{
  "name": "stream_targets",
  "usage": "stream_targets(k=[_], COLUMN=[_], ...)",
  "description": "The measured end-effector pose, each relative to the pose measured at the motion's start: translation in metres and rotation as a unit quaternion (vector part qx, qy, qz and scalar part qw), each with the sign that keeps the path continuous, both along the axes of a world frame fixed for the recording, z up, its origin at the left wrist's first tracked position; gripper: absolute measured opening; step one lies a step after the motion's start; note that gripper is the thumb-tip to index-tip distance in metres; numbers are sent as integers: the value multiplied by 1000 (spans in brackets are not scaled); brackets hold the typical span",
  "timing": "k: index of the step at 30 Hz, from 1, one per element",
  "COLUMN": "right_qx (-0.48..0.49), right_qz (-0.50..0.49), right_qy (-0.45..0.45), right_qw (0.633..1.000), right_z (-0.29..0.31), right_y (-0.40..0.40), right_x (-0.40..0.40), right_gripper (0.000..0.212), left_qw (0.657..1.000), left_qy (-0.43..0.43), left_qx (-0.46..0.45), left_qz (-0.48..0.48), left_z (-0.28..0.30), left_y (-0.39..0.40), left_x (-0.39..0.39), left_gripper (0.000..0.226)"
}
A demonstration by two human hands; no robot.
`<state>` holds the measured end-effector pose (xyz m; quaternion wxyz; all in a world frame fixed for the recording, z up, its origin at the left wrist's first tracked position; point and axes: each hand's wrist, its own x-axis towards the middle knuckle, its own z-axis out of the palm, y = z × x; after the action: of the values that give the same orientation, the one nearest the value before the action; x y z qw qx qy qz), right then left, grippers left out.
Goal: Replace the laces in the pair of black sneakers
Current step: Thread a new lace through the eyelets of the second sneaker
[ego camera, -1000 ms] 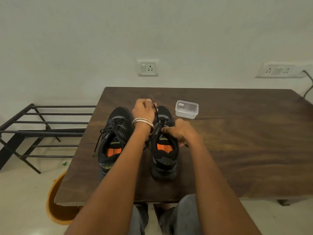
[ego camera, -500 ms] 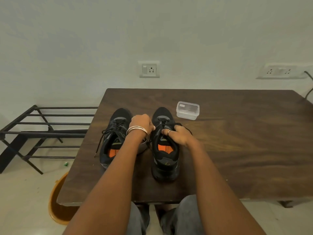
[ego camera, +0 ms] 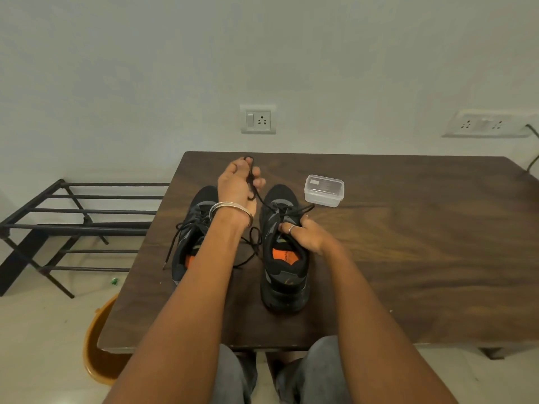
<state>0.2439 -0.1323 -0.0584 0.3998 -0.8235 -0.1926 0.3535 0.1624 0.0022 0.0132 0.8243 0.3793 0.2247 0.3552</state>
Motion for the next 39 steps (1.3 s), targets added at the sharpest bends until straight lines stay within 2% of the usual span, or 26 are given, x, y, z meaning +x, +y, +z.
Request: stream_targets(k=[1, 2, 4, 5, 7, 9, 11, 12, 13, 14, 16, 18, 19, 21, 23, 24, 27, 29, 31, 33, 34, 37, 38, 39], right_qx=[2, 4, 5, 5, 6, 6, 4, 6, 8, 8, 0, -11, -13, -18, -18, -17, -23, -28, -25, -21, -19, -11, -9, -9], right_qz=[1, 4, 10, 11, 10, 9, 7, 6, 5, 7, 7, 0, -5, -9, -10, -10, -5, -6, -12, -12, -11, -11, -12, -11], right_qy=[-4, -10, -19, -19, -20, -25, -27, -24, -18, -17, -22, -22, -19, -18, -15, -11, -3, -7, -7, 0, 2, -2, -8, -12], right_qw=[1000, 1000, 1000, 1000, 1000, 1000, 1000, 1000, 1000, 1000, 1000, 1000, 1000, 1000, 1000, 1000, 1000, 1000, 1000, 1000, 1000, 1000, 1000, 1000], right_z=[-2, -3, -6, -6, -8, -10, -12, -13, -13, -13, -13, -12, -12, -12, -12, -11, -9, -8, -7, -5, -4, 0, 2, 3], right_y=[1, 1, 2, 2, 3, 4, 4, 4, 5, 5, 5, 5, 6, 6, 6, 6, 6, 7, 6, 5, 5, 3, 3, 3], right_x=[1, 2, 4, 5, 6, 8, 9, 9, 9, 9, 9, 8, 8, 8, 8, 8, 7, 6, 5, 4, 3, 0, -1, -2], right_gripper=[61, 60, 58, 57, 59, 65, 67, 67, 68, 69, 75, 77, 75, 73, 75, 77, 81, 83, 80, 80, 80, 85, 84, 78], left_qw=[992, 955, 822, 767, 689, 640, 619, 620, 636, 671, 785, 899, 938, 989, 995, 991, 989, 996, 991, 952, 938, 916, 896, 859], left_qy=[87, 198, 365, 414, 482, 522, 534, 534, 527, 508, 431, 333, 283, 143, -12, -53, -74, -16, 117, 253, 290, 364, 403, 451], left_qx=[93, 221, 437, 487, 522, 534, 551, 554, 546, 527, 435, 280, 198, 32, -96, -125, -121, -71, 47, 169, 190, 166, 188, 239], left_qz=[2, 3, -19, -59, -145, -183, -170, -151, -136, -122, -93, -43, -18, -2, -13, -16, -37, -49, -39, -15, -7, -15, -21, -29], left_z=[-6, -15, -29, -33, -33, -29, -27, -26, -28, -29, -29, -22, -18, -9, -3, -1, 1, 0, -9, -22, -29, -46, -48, -50], left_y=[-1, 0, 3, 4, 4, 1, 1, 2, 3, 5, 5, 5, 8, 13, 13, 10, 1, 1, 2, 0, -2, -4, -3, -1], left_x=[-2, -3, -3, -3, 0, 4, 8, 8, 6, 5, 1, 2, 3, 5, 4, 3, 1, 1, 0, -2, -2, -2, -1, 0], left_gripper=[21, 20, 20, 18, 17, 19, 18, 18, 18, 18, 15, 20, 22, 17, 15, 17, 20, 18, 21, 24, 25, 27, 22, 16])
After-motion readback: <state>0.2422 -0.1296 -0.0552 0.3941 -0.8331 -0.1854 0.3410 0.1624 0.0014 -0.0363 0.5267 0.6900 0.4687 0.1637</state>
